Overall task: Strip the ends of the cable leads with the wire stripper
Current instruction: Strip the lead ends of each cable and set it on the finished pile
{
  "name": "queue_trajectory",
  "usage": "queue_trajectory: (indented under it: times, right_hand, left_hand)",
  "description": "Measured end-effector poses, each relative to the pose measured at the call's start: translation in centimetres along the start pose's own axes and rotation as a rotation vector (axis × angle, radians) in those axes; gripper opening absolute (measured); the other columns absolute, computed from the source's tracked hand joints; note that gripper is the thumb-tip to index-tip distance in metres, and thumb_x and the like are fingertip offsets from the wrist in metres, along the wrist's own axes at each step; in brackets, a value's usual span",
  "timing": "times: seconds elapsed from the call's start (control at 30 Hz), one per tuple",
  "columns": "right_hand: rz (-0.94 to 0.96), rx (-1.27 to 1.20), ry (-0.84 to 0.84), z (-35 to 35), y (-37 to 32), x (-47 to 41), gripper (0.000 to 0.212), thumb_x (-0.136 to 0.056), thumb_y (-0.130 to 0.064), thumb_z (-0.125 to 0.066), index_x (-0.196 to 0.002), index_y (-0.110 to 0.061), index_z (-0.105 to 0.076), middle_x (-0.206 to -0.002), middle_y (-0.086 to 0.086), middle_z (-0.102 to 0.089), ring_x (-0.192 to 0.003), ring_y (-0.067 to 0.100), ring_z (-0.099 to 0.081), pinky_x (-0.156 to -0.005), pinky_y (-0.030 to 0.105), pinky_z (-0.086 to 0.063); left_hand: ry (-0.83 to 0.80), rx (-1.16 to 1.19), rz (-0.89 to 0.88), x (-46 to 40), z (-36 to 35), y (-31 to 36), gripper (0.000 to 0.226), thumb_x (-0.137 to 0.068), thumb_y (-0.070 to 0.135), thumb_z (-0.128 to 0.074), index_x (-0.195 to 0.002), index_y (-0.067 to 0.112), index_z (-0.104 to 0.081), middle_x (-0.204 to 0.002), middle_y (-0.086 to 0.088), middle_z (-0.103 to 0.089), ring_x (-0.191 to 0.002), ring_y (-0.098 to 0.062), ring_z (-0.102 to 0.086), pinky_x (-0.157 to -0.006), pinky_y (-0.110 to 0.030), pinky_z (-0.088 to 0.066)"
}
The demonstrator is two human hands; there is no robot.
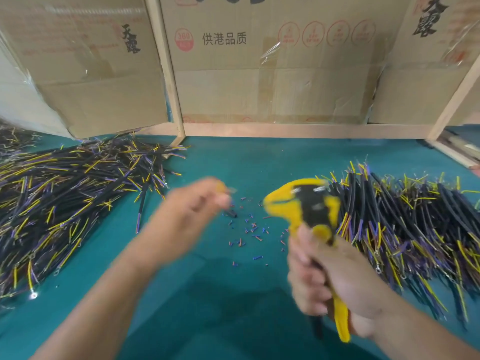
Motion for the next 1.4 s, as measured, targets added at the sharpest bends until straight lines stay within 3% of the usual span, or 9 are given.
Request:
queue_trajectory:
  times: [0.1, 0.23, 0.37, 0.5, 0.63, 0.8, 0.97, 1.1, 1.4]
  right_hand:
    - [0.107, -0.069, 0.179, 2.5, -2.5, 0.1, 0.048, -0.077, -0.051, -0.075, -0.064, -0.017, -0.044, -0.053, -0.004, -0.027, -0.036, 0.009, -0.026, -0.035, 0.02, -0.03]
    - [-0.098, -0.121, 0.065, -0.1, 2.3, -1.0, 0.03, -0.09, -0.033, -0.069, -0.078, -0.007, -0.061, -0.064, 0.009, -0.041, -0.052, 0.023, -0.042, -0.053, 0.038, -0.048]
    - [-0.151, -0.14, 0.062, -0.4, 3.7, -1.5, 0.031, -0.088, -0.032, -0.067, -0.093, -0.001, -0.063, -0.071, 0.013, -0.047, -0.063, 0.028, -0.047, -0.068, 0.043, -0.05]
    - [-0.152, -0.194, 0.103, 0.6, 3.3, -1.9, 0.033, -0.086, -0.035, -0.064, -0.092, -0.002, -0.065, -0.072, 0.012, -0.046, -0.064, 0.028, -0.046, -0.068, 0.044, -0.051]
    - [-0.154, -0.203, 0.065, 1.0, 3.5, -2.1, 0.031, -0.092, -0.034, -0.066, -0.092, -0.003, -0.068, -0.074, 0.012, -0.047, -0.065, 0.028, -0.047, -0.069, 0.045, -0.053]
    - [-0.157, -0.175, -0.033, 0.8, 3.5, -2.0, 0.056, -0.069, -0.037, -0.089, -0.105, 0.001, -0.07, -0.08, 0.015, -0.052, -0.07, 0.031, -0.052, -0.073, 0.047, -0.053]
    - [-0.151, -0.12, -0.06, 0.5, 3.3, -1.6, 0.053, -0.075, -0.032, -0.082, -0.113, 0.002, -0.069, -0.083, 0.016, -0.053, -0.073, 0.031, -0.054, -0.074, 0.046, -0.053]
    - [-0.15, -0.103, -0.051, 0.3, 3.3, -1.5, 0.043, -0.08, -0.029, -0.072, -0.11, 0.001, -0.07, -0.081, 0.015, -0.052, -0.071, 0.03, -0.053, -0.072, 0.045, -0.053]
    - [-0.143, -0.073, -0.061, 0.2, 3.3, -1.4, 0.048, -0.078, -0.029, -0.075, -0.112, 0.004, -0.068, -0.08, 0.016, -0.052, -0.07, 0.03, -0.054, -0.072, 0.046, -0.052]
  left_hand:
    - [0.317, 0.149, 0.15, 0.6, 6.8, -3.2, 0.029, -0.098, 0.046, -0.054, -0.08, 0.023, -0.056, -0.064, 0.012, -0.043, -0.055, -0.003, -0.032, -0.05, -0.019, -0.028]
    - [0.083, -0.006, 0.128, -0.3, 0.3, -1.8, 0.027, -0.1, 0.033, -0.051, -0.08, 0.014, -0.052, -0.066, 0.01, -0.036, -0.057, -0.003, -0.028, -0.051, -0.016, -0.026]
    - [-0.017, 0.116, 0.211, -0.2, -2.1, -2.2, 0.034, -0.099, 0.034, -0.05, -0.093, 0.001, -0.056, -0.065, 0.011, -0.039, -0.054, -0.003, -0.027, -0.049, -0.014, -0.026]
    - [-0.034, 0.325, 0.318, 0.1, -3.2, -2.5, 0.029, -0.102, 0.028, -0.048, -0.1, 0.001, -0.058, -0.06, 0.014, -0.04, -0.047, -0.002, -0.027, -0.045, -0.011, -0.026]
    - [-0.094, 0.442, 0.378, 0.3, -4.0, -2.4, 0.028, -0.096, 0.032, -0.044, -0.095, 0.013, -0.065, -0.068, -0.006, -0.034, -0.044, -0.005, -0.023, -0.043, -0.014, -0.024]
    - [-0.103, 0.607, 0.391, 0.5, -4.1, -2.0, 0.03, -0.098, 0.033, -0.045, -0.088, 0.018, -0.069, -0.062, 0.003, -0.039, -0.047, -0.011, -0.018, -0.044, -0.017, -0.02]
    - [-0.151, 0.836, 0.378, 0.6, -4.3, -0.8, 0.024, -0.096, 0.034, -0.052, -0.085, 0.019, -0.067, -0.06, 0.006, -0.039, -0.049, -0.009, -0.019, -0.045, -0.018, -0.018]
    - [-0.152, 0.84, 0.382, 0.7, -4.5, -0.4, 0.024, -0.098, 0.031, -0.052, -0.082, 0.02, -0.066, -0.058, 0.006, -0.037, -0.05, -0.01, -0.019, -0.045, -0.018, -0.019]
    - [-0.18, 0.827, 0.368, 0.8, -4.7, 0.0, 0.024, -0.09, 0.039, -0.057, -0.08, 0.019, -0.065, -0.058, 0.005, -0.036, -0.05, -0.011, -0.019, -0.045, -0.019, -0.02]
Point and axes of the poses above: each hand's wrist, its own x-axis away from the middle knuckle, its own z-axis out of the back of the hand, y = z × x, the point moved 8 cm from there along -x, towards the middle knuckle
